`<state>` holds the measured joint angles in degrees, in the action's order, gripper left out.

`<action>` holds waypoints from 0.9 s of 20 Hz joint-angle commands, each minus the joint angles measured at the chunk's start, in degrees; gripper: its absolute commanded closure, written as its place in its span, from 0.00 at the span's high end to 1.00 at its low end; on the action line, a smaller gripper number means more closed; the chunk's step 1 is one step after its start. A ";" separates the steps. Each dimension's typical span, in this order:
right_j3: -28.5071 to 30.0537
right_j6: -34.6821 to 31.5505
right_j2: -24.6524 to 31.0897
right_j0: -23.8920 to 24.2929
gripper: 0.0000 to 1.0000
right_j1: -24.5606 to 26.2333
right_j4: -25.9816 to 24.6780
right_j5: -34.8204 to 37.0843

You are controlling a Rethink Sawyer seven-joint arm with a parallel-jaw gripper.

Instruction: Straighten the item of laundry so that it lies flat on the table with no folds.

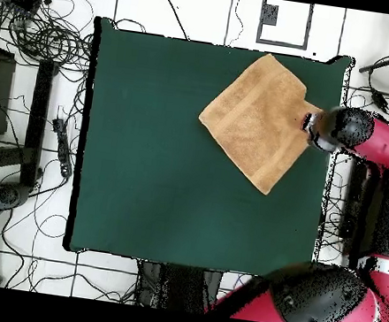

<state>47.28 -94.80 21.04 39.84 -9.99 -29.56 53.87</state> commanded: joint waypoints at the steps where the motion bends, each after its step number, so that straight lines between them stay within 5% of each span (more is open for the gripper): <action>1: 6.82 22.44 2.36 6.12 0.00 1.96 -4.68 -6.98; 18: 4.09 21.01 4.69 4.35 0.00 5.95 -7.89 -11.04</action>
<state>47.74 -90.91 21.05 47.62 -8.92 -34.16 46.38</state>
